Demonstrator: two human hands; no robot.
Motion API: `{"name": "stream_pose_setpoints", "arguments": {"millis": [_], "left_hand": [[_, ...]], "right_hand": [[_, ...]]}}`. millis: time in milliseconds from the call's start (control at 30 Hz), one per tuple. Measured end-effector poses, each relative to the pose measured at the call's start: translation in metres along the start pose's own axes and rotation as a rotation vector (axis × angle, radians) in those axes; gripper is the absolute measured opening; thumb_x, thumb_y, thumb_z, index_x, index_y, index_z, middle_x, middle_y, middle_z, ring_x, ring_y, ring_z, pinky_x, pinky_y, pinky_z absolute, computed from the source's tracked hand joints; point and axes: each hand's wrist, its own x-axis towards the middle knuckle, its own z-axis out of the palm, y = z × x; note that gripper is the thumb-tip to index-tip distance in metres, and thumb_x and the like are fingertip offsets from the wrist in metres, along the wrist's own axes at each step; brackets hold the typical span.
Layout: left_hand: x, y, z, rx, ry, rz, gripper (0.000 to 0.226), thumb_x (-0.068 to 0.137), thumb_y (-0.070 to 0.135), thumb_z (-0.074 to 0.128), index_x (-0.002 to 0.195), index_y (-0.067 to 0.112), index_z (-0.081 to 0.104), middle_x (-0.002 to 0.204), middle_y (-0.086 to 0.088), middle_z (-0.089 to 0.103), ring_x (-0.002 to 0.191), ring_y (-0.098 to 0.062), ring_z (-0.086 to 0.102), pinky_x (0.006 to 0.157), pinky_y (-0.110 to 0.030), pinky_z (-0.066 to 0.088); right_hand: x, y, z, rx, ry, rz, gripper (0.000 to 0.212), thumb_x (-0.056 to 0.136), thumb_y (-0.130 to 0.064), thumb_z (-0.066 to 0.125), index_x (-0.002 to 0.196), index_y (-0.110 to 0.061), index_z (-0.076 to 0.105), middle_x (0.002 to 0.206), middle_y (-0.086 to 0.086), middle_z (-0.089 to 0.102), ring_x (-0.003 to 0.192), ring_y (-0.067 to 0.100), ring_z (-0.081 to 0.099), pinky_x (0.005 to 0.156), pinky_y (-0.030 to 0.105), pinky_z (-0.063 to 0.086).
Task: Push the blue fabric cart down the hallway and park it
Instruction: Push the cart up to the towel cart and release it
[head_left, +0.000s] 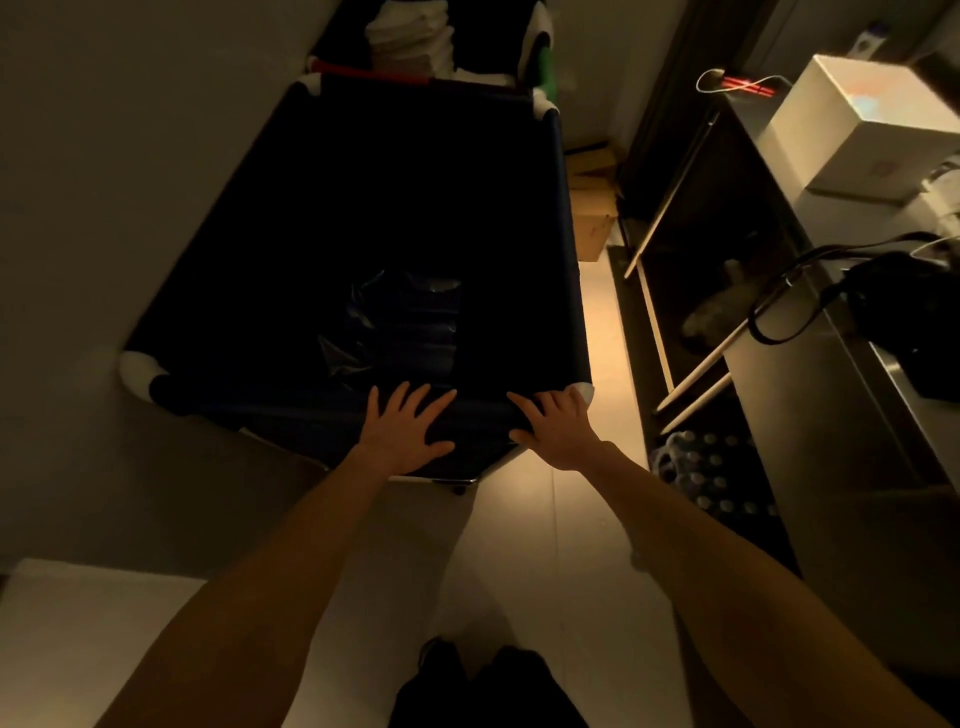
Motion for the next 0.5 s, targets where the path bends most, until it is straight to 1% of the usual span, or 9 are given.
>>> {"name": "stream_pose_setpoints", "arguments": {"millis": [67, 133, 167, 200, 267, 300, 400, 500], "left_hand": [[0.001, -0.001, 0.000, -0.012, -0.003, 0.007, 0.073, 0.086, 0.070, 0.028, 0.144, 0.045, -0.007, 0.160, 0.000, 0.003, 0.145, -0.026, -0.003, 0.112, -0.058, -0.008], [0.001, -0.001, 0.000, -0.017, 0.018, 0.009, 0.070, 0.087, 0.068, 0.028, 0.144, 0.045, -0.006, 0.159, 0.001, 0.005, 0.145, -0.025, -0.002, 0.112, -0.057, -0.008], [0.002, -0.002, 0.001, -0.017, 0.034, 0.013, 0.068, 0.089, 0.066, 0.028, 0.144, 0.045, -0.004, 0.159, 0.001, 0.008, 0.145, -0.025, 0.000, 0.112, -0.057, -0.008], [0.003, -0.002, 0.002, -0.017, 0.053, 0.016, 0.065, 0.090, 0.063, 0.027, 0.145, 0.044, -0.001, 0.158, 0.000, 0.013, 0.144, -0.025, 0.004, 0.112, -0.058, -0.007], [0.005, -0.003, 0.003, -0.028, 0.077, 0.004, 0.057, 0.094, 0.056, 0.027, 0.146, 0.042, 0.007, 0.153, -0.004, 0.023, 0.141, -0.027, 0.014, 0.113, -0.058, -0.003], [0.008, -0.002, 0.003, -0.038, 0.073, -0.011, 0.055, 0.095, 0.054, 0.026, 0.146, 0.041, 0.010, 0.151, -0.006, 0.027, 0.139, -0.028, 0.018, 0.113, -0.058, -0.002], [0.016, 0.001, 0.003, -0.047, 0.065, -0.050, 0.049, 0.097, 0.050, 0.022, 0.144, 0.039, 0.018, 0.146, -0.010, 0.032, 0.134, -0.033, 0.025, 0.112, -0.060, 0.002], [0.019, 0.002, 0.005, -0.038, 0.073, -0.069, 0.047, 0.097, 0.050, 0.021, 0.143, 0.038, 0.021, 0.144, -0.010, 0.034, 0.132, -0.033, 0.027, 0.111, -0.060, 0.005]], "right_hand": [[0.003, -0.003, 0.001, -0.005, 0.000, 0.025, 0.065, 0.090, -0.057, 0.008, 0.146, -0.026, 0.017, 0.149, 0.011, 0.033, 0.138, 0.035, 0.024, 0.115, 0.053, 0.008], [0.004, -0.005, 0.000, -0.003, -0.004, 0.039, 0.075, 0.082, -0.061, -0.004, 0.146, -0.027, 0.017, 0.148, 0.012, 0.033, 0.138, 0.035, 0.025, 0.115, 0.054, 0.007], [0.004, -0.006, 0.000, -0.004, -0.009, 0.042, 0.079, 0.079, -0.062, -0.007, 0.146, -0.027, 0.017, 0.148, 0.012, 0.034, 0.137, 0.035, 0.025, 0.115, 0.053, 0.007], [0.004, -0.005, 0.000, -0.003, -0.006, 0.047, 0.073, 0.084, -0.060, -0.002, 0.146, -0.028, 0.018, 0.147, 0.012, 0.035, 0.137, 0.035, 0.026, 0.116, 0.053, 0.006], [0.005, -0.005, 0.002, 0.001, 0.003, 0.041, 0.054, 0.096, -0.050, 0.018, 0.145, -0.027, 0.020, 0.144, 0.013, 0.038, 0.135, 0.035, 0.029, 0.116, 0.052, 0.005], [0.006, -0.005, 0.003, -0.002, 0.007, 0.034, 0.052, 0.097, -0.046, 0.024, 0.145, -0.026, 0.022, 0.142, 0.014, 0.040, 0.132, 0.035, 0.032, 0.116, 0.052, 0.005], [0.009, -0.006, 0.002, -0.016, 0.007, 0.035, 0.049, 0.098, -0.043, 0.027, 0.143, -0.023, 0.026, 0.135, 0.016, 0.045, 0.127, 0.035, 0.037, 0.115, 0.051, 0.008], [0.012, -0.007, 0.000, 0.001, -0.002, 0.039, 0.050, 0.097, -0.047, 0.027, 0.139, -0.020, 0.031, 0.134, 0.016, 0.047, 0.127, 0.037, 0.038, 0.116, 0.050, 0.011]]}}
